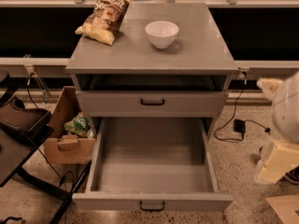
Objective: Close middle drawer
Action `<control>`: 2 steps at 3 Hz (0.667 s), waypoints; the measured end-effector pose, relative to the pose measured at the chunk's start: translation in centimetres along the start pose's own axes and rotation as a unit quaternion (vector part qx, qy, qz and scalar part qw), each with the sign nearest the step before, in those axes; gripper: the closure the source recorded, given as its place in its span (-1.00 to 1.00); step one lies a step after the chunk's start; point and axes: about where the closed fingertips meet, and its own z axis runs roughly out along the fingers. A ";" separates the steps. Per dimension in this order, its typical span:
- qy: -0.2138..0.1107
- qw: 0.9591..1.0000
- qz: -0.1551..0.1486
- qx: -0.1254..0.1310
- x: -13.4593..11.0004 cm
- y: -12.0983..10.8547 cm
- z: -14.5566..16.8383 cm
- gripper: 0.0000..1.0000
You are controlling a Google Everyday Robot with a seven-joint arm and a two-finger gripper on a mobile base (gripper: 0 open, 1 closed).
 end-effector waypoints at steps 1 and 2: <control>0.028 1.000 -0.003 0.003 1.7 3.6 5.8 -0.46; 0.029 0.999 0.013 -0.041 3.8 8.9 14.4 0.01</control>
Offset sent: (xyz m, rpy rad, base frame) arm -0.0793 -0.0330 -0.3568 -0.0046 0.3346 -0.0703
